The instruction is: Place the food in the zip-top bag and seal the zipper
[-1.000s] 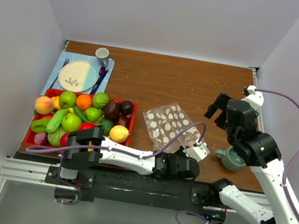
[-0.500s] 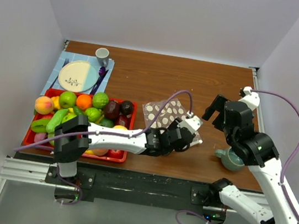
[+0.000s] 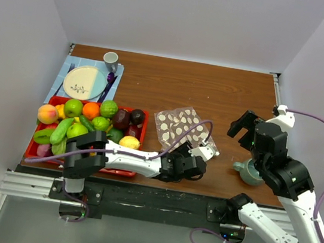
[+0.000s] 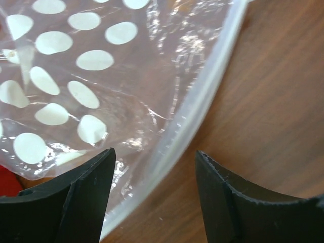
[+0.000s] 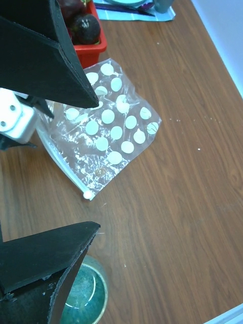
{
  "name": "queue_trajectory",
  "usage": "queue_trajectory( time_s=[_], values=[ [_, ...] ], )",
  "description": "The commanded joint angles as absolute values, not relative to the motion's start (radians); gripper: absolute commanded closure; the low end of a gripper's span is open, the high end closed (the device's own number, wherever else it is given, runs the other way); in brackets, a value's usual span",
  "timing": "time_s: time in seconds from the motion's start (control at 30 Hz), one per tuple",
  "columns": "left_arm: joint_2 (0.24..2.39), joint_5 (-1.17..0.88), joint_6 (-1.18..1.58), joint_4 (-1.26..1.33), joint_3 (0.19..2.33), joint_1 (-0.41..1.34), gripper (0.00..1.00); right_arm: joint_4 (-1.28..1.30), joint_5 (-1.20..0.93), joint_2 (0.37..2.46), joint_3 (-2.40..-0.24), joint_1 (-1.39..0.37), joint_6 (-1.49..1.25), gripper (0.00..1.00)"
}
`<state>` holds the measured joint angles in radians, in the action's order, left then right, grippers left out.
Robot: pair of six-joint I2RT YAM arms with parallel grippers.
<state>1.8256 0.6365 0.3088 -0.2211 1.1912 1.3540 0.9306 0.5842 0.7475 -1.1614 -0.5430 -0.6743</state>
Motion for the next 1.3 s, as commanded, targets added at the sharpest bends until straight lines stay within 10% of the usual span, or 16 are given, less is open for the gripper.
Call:
queue_trajectory(
  time_s=[0.0,0.07,0.2,0.27,0.7,1.27],
  values=[
    [1.885,0.82,0.268,-0.138,1.227,1.341,0.31,0.917,0.577,0.752,-1.14,-0.543,-0.695,0.01],
    [1.902,0.88,0.268,-0.13,1.241,1.336,0.34,0.92,0.574,0.755,-1.135,-0.543,-0.695,0.01],
    [1.875,0.901,0.278,-0.101,1.281,1.316,0.89,0.91,0.554,0.755,-1.127,-0.543,-0.695,0.01],
    [1.849,0.826,0.339,-0.119,1.359,1.27,1.0,0.89,0.523,0.758,-1.132,-0.543,-0.673,0.01],
    [1.753,0.202,0.63,-0.072,1.508,0.996,1.0,0.779,0.42,0.925,-1.186,-0.545,-0.63,0.12],
    [1.674,0.1,0.706,0.035,1.413,0.954,1.0,0.715,0.554,1.111,-1.197,-0.54,-0.618,0.34]
  ],
)
